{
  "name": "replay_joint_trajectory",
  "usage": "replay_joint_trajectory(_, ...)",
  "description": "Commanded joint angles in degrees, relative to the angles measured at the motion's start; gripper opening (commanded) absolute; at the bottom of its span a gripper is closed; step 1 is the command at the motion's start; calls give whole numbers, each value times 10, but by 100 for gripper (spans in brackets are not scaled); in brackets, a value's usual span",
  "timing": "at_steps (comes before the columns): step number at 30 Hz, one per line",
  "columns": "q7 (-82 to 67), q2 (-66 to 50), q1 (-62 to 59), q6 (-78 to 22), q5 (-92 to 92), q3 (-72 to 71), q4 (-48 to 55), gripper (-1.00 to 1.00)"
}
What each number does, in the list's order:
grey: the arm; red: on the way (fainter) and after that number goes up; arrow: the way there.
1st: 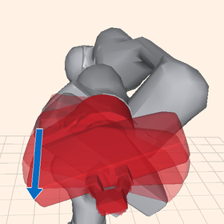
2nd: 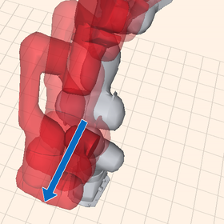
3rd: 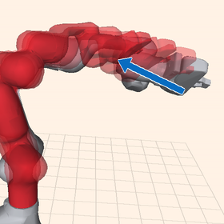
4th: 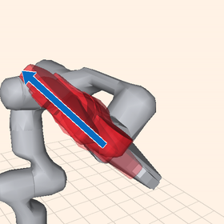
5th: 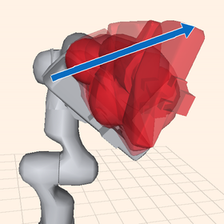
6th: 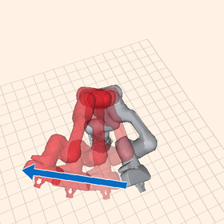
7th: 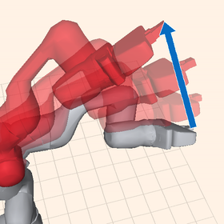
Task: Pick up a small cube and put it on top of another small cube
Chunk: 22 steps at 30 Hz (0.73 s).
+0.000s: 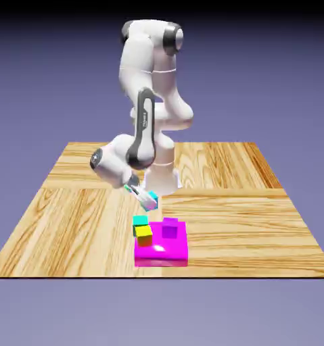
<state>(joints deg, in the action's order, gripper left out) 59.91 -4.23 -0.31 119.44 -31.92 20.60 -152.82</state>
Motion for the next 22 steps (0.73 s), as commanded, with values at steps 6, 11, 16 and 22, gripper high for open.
replay_joint_trajectory(6, 76, -24, 1, -78, -6, -57, 125, -100)
replay_joint_trajectory(11, 139, -44, 4, -142, -12, -105, 228, -100)
replay_joint_trajectory(16, 147, -65, -2, -106, -31, -111, 215, -100)
replay_joint_trajectory(22, 152, -58, -5, -121, -24, -107, 224, 100)
